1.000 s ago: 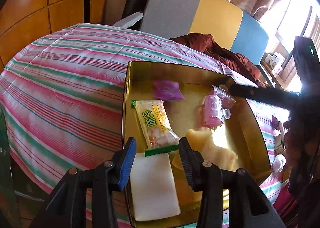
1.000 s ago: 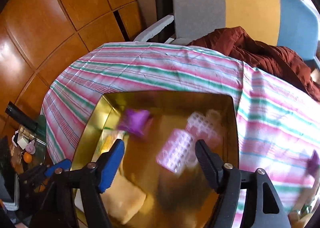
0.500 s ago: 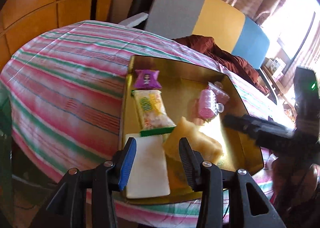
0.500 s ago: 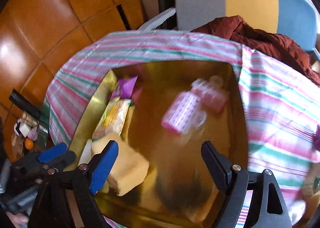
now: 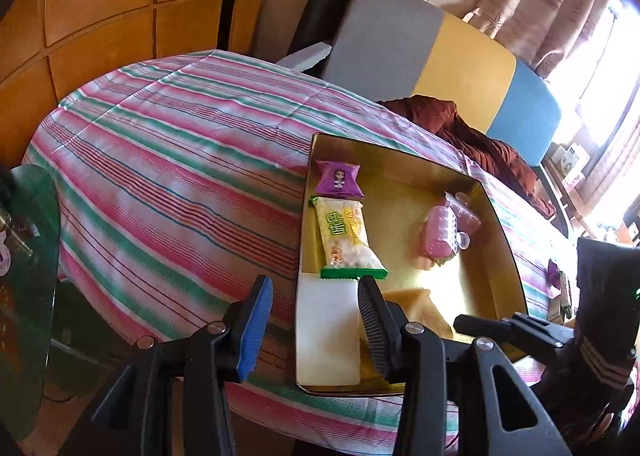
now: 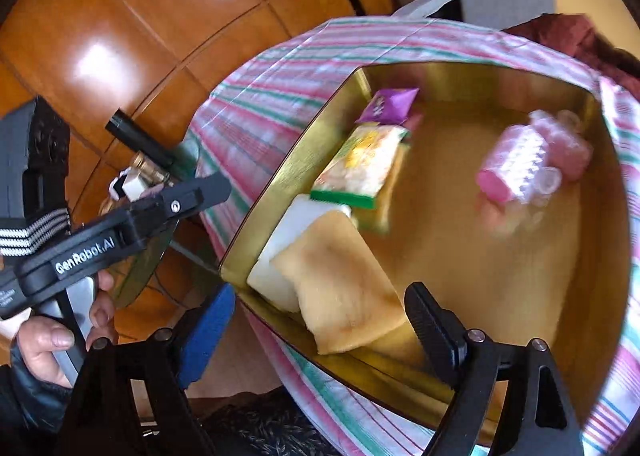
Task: Organize objects
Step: 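Withdraw both open tools from the tray, then grasp clear plastic bag with left tool while right tool reaches the pile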
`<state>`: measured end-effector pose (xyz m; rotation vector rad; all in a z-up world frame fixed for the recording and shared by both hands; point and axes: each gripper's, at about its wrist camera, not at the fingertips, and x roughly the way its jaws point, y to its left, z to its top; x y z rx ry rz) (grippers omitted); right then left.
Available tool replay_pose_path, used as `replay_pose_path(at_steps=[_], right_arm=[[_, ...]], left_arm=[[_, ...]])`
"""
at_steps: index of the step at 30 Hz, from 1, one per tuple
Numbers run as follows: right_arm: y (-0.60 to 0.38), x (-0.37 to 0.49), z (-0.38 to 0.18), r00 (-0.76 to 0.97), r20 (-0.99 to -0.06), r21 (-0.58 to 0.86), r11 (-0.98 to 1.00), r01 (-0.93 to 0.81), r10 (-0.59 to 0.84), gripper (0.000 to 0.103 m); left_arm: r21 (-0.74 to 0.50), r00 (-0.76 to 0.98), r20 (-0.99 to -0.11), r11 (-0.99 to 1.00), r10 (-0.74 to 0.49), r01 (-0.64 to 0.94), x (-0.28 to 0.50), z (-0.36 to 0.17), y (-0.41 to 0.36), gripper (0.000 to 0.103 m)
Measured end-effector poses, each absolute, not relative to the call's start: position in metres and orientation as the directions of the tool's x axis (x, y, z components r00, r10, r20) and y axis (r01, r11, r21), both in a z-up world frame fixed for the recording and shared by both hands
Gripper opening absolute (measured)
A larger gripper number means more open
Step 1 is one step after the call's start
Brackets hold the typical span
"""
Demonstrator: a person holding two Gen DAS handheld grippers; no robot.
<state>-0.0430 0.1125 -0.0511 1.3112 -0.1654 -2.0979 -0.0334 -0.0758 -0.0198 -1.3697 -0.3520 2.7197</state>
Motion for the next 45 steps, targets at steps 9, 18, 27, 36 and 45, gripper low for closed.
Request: replay_pose_path(at_steps=[9,18,27,36,45], right_arm=[[0.133,-0.031,-0.025,-0.426,-0.759,0.336,-0.856,0.393,-0.493,0.095],[0.16,-0.02,0.0,-0.584,-0.739,0.19,-0.935,0.299,-0.337,0.1],[0.222,-0.011,0.007,-0.644,-0.732,0.168,-0.975,0.147,-0.223,0.102],[0.332,0.008,0.017,-0.693,-0.721,0.124,-0.987,-0.106,-0.016,0.102],[0.482,0.052,0.023,-0.674,-0.698,0.161,-0.864,-0.477,0.242,0.103]], left_arm=[[-0.125,-0.652,-0.754,-0.992,0.074,0.032,-0.025,-0.007,-0.058,0.046],[-0.061,-0.691,-0.719,-0.997,0.07,-0.037,-0.019,0.008,-0.033,0.046],[-0.053,-0.68,-0.72,-0.988,0.138,-0.145,-0.016,0.009,0.005,0.046],[-0.037,-0.644,-0.731,-0.955,0.227,-0.295,-0.012,0.009,0.057,0.046],[-0.05,-0.552,-0.761,-0.879,0.341,-0.475,-0.007,0.001,0.125,0.048]])
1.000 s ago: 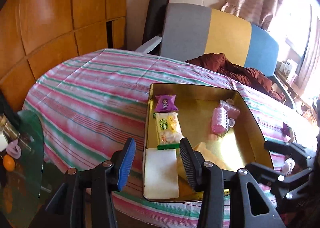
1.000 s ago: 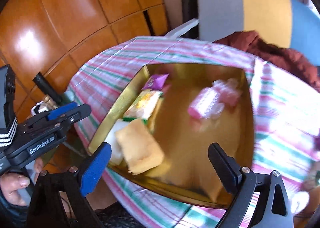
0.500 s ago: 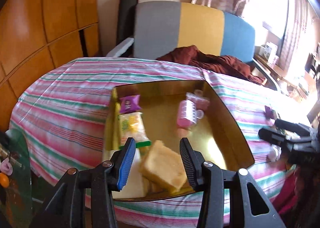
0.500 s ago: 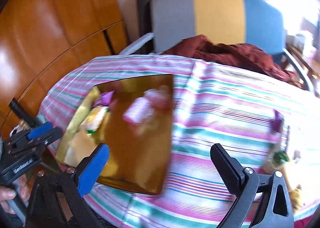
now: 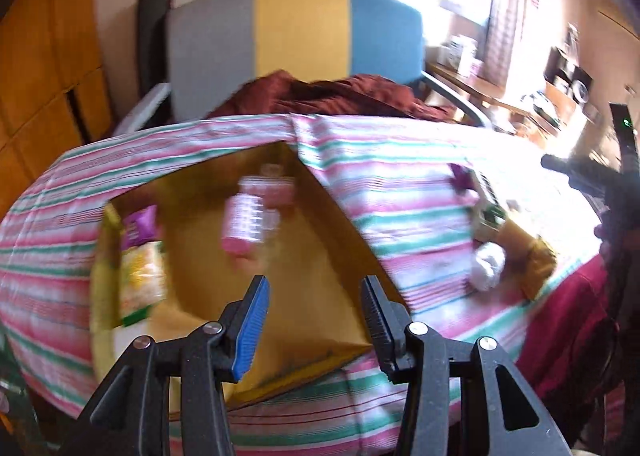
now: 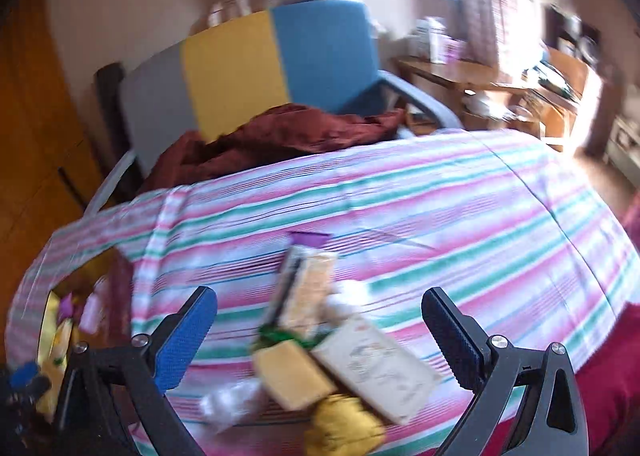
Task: Organize objects
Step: 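Grasp clear plastic bag with left tool while right tool reaches the pile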
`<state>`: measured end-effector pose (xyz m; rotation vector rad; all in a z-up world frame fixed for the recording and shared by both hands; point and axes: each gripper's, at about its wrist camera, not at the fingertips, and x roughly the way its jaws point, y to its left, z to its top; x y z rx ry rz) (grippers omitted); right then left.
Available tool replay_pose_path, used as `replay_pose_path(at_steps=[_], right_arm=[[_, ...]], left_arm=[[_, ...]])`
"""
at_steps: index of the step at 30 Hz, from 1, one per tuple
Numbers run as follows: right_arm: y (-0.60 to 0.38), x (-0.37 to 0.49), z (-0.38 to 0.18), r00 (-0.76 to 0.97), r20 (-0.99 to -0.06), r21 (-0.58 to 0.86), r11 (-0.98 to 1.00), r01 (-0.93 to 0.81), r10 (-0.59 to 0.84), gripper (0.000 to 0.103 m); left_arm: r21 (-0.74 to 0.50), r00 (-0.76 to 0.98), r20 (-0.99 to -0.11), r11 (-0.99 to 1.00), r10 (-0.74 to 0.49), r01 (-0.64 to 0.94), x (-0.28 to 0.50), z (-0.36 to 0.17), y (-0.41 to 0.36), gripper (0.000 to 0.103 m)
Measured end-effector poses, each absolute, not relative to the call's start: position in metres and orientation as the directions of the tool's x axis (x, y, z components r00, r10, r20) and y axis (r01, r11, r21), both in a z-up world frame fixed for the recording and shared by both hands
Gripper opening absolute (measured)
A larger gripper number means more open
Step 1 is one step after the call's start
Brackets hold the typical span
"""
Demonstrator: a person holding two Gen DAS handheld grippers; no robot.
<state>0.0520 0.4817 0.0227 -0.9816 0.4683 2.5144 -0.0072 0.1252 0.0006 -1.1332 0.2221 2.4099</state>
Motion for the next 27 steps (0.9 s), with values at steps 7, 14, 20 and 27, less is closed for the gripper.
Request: replay_pose_path(at_steps=[7,14,20,27], right_arm=[[0.546,0.084,-0.008,-0.676,-0.698,0.383,-0.673,-0.632,0.238,0.103],[0.541,0.083,-0.007,-0.708,-0.673,0.429,-0.666,-0.61,0.215,0.103],[0.543,0.085,-0.01,-0.727,-0.663,0.463,-0.664,-0.587,0.18,0.103],[0.546,0.084,-0.012,-0.733,-0.662,0.484,-0.658,-0.576,0.155,0.103]], left_arm=[[-0.034,-0.483,-0.778,-0.796,0.401,-0.604,0.002,-0.006,0.187,0.048],[-0.031,-0.374,-0.814,-0.676,0.445,-0.737,0.009,-0.027,0.255,0.051],[-0.047,-0.298,-0.837,-0.602,0.459,-0.797,0.009,-0.043,0.3,0.061],[-0.038,-0.26,-0.863,-0.569,0.434,-0.822,0.002,-0.066,0.34,0.061]])
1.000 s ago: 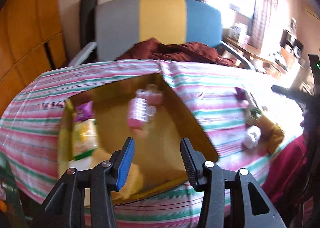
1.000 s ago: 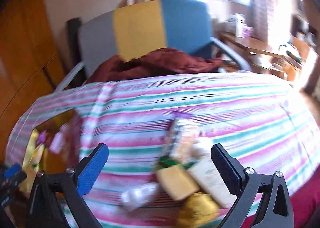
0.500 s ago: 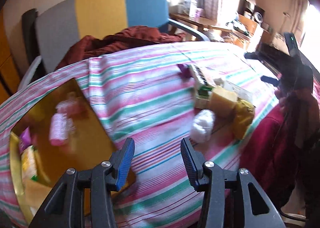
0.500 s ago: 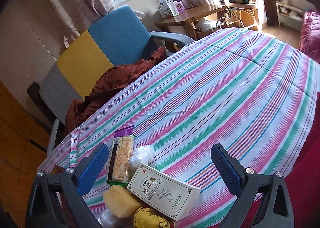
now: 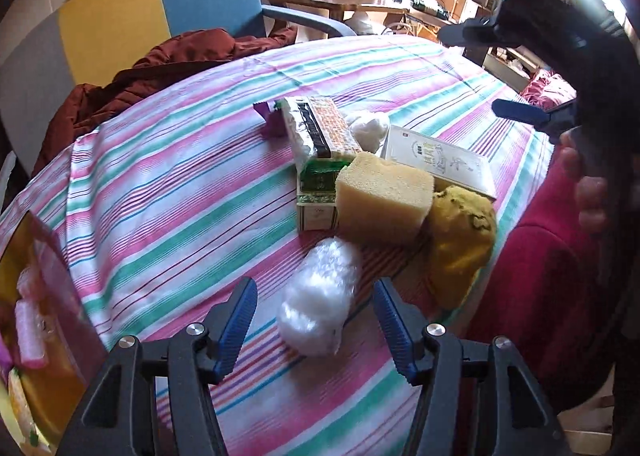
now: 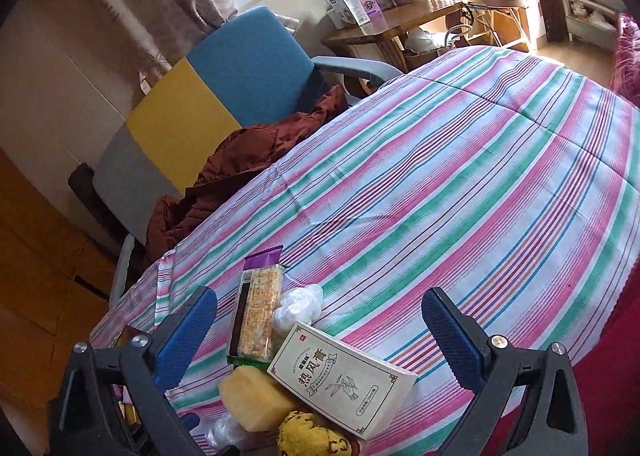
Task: Organize objects
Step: 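Grasp clear plastic bag with left tool while right tool reaches the pile, then grasp yellow knitted pouch with right tool while left tool holds the plastic bag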
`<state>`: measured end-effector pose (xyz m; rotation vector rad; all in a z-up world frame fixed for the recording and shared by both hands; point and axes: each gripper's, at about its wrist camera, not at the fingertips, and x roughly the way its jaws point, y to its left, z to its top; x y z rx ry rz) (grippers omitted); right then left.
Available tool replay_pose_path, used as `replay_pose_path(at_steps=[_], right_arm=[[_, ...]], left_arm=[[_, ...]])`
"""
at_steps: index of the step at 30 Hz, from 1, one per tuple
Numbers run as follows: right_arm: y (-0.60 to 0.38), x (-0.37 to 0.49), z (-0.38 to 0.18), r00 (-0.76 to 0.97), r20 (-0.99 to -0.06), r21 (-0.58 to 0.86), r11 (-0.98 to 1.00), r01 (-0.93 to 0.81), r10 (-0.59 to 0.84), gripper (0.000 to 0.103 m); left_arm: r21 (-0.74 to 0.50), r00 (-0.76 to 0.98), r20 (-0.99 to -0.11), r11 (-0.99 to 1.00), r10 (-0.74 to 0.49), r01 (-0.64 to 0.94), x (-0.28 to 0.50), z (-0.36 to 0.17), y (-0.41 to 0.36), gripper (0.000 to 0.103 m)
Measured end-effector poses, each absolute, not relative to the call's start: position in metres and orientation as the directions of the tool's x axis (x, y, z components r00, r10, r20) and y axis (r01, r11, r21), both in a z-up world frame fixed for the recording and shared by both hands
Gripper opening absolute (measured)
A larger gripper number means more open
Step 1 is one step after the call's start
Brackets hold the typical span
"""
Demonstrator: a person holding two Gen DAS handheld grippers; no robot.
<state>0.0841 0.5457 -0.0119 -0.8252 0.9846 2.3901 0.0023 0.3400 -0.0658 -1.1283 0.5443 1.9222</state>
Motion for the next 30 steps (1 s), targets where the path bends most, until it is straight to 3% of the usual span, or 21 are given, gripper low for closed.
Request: replay_pose_path(at_steps=[3,7,23,30], right_arm=[[0.547,0.083,-0.013,-0.73,-0.667,0.484,-0.658,-0.577,0.149,0.103],[0.548,0.083,-0.015,-0.724,-0.674,0.482,-0.655,-0.582,0.147,0.103],[0.512,0.053,-0.017,-0.653,-0.748,0.315,-0.802,-0.507,0.119,0.102],[0.48,0.063,-0.028,-0.516,-0.851,0.214,-0.836,-0.505,0.094,0.086]], left_arm=[[-0.041,-0.239,-0.881,-0.569,0.408,-0.821,-0.004,-0.082,0.352,0.061],[-0.055,-0.237,-0.882,-0.588,0.407,-0.807,-0.009,-0.097,0.351,0.038],[-0.047,-0.277,-0.864,-0.615,0.42,-0.787,0.008,-0.09,0.299,0.036],[-0.053,-0.271,-0.862,-0.607,0.428,-0.793,0.012,-0.091,0.289,0.036]])
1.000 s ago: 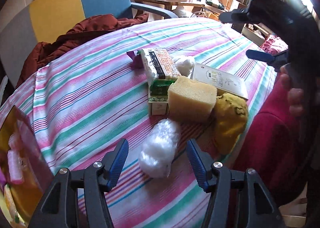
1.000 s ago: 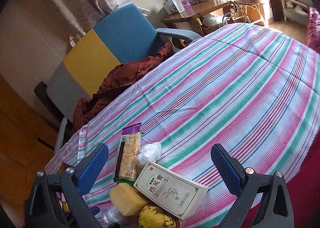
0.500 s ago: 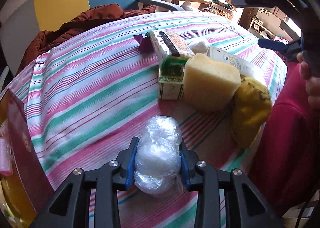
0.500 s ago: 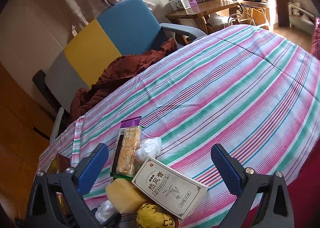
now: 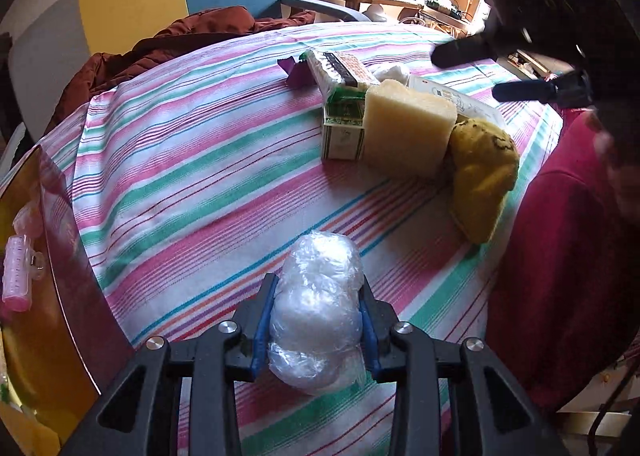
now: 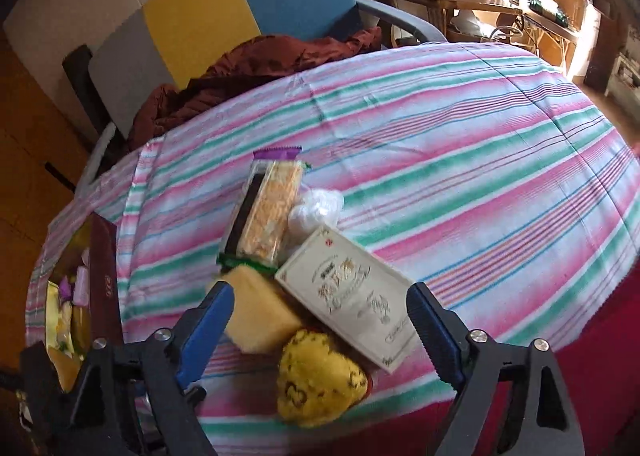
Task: Organize objects
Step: 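Grasp yellow knitted pouch with right tool while left tool holds the plastic bag, then place plastic bag in tray with left tool while right tool drops yellow pouch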
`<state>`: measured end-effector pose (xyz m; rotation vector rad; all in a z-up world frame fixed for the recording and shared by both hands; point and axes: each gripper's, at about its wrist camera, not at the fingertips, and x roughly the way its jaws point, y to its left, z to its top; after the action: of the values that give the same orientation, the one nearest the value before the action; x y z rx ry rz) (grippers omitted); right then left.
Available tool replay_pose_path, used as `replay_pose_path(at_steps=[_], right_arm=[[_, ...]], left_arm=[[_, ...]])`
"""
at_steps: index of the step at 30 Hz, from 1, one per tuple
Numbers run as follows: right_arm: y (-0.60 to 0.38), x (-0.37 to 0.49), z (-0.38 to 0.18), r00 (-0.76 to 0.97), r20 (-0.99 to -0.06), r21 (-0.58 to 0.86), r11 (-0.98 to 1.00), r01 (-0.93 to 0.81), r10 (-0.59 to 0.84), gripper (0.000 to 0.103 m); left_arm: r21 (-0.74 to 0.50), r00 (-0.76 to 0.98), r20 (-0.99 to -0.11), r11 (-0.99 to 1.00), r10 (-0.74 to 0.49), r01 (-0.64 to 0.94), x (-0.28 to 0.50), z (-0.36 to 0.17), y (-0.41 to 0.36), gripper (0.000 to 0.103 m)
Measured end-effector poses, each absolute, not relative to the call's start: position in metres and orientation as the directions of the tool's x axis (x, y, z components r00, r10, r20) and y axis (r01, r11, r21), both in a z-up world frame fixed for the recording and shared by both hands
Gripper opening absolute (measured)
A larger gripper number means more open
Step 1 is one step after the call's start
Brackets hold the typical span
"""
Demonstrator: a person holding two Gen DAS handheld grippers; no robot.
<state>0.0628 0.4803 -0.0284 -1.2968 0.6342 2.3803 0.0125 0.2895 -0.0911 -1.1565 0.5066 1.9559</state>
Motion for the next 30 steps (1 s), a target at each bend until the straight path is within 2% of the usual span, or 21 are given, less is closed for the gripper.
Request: replay_pose_path(at_steps=[8,12,16,19,30], right_arm=[[0.446,0.087,-0.047,-0.391,-0.916,0.134,-0.849,-0.512,0.092,0.08],[0.444,0.08,-0.069,-0.318,-0.945,0.113,-0.842,-0.527,0.073,0.064],[0.445,0.08,-0.069,-0.31,-0.944,0.076,-0.835,-0.545,0.116,0.041],[0.446,0.088,-0.063,-0.328,-0.938,0.096,-0.83,-0.55,0.109,0.032],[0.422,0.106,-0.005,-0.524,-0.848,0.185,-0.881,-0.436,0.081,0.031]], left_arm=[[-0.082,-0.263,-0.852,-0.613,0.452,-0.786,0.012,-0.092,0.284,0.036],[-0.086,-0.266,-0.846,-0.611,0.462,-0.787,0.012,-0.093,0.284,0.037],[-0.082,-0.272,-0.841,-0.606,0.468,-0.791,0.014,-0.093,0.282,0.036],[-0.098,-0.264,-0.839,-0.609,0.476,-0.787,0.015,-0.091,0.277,0.036],[-0.159,-0.283,-0.782,-0.616,0.555,-0.771,0.031,-0.053,0.241,0.036]])
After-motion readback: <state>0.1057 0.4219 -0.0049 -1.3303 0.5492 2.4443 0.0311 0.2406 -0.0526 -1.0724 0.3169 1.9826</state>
